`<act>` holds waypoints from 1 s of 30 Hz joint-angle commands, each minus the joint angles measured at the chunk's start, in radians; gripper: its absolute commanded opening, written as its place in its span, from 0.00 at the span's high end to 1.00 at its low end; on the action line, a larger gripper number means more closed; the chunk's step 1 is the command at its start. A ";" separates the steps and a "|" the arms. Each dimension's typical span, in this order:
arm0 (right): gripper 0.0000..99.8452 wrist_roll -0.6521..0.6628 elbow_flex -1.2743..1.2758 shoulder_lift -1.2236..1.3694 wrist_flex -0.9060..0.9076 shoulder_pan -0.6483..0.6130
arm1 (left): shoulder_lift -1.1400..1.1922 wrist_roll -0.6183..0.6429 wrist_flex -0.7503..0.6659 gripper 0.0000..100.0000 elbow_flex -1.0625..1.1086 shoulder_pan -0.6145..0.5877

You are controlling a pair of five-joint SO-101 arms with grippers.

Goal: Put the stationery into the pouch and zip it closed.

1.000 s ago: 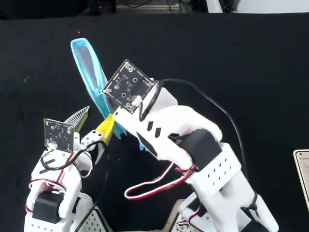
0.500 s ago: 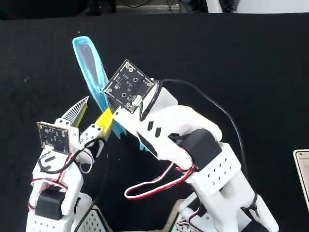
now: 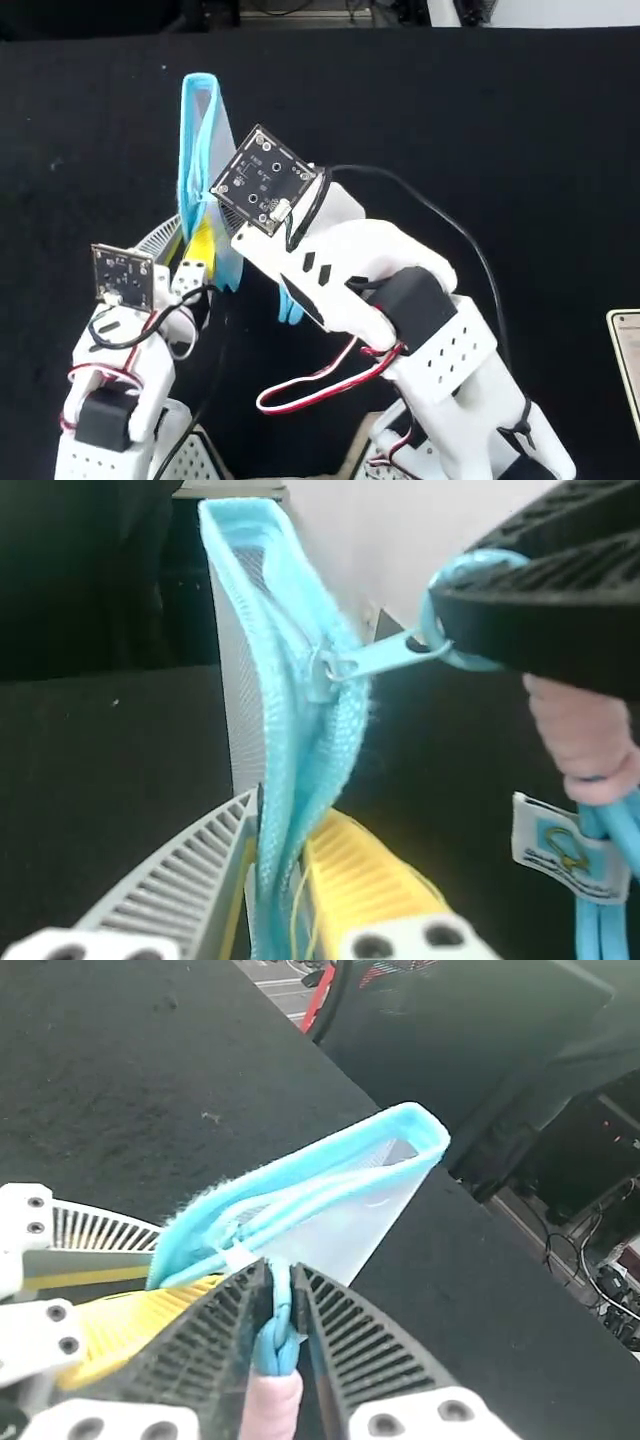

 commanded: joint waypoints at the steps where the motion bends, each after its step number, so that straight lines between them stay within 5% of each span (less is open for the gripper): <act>1: 0.99 0.005 -0.010 -0.061 -0.020 0.015 | -0.006 -0.017 0.081 0.97 -0.125 -0.018; 11: 0.99 0.011 0.079 -0.213 -0.017 0.020 | -0.006 -0.290 0.276 0.97 -0.292 -0.008; 21: 0.99 0.011 0.087 -0.191 -0.072 0.021 | -0.008 -0.310 0.414 0.97 -0.321 0.002; 30: 0.99 0.009 0.087 -0.127 -0.169 0.078 | -0.008 -0.315 0.497 0.97 -0.323 0.145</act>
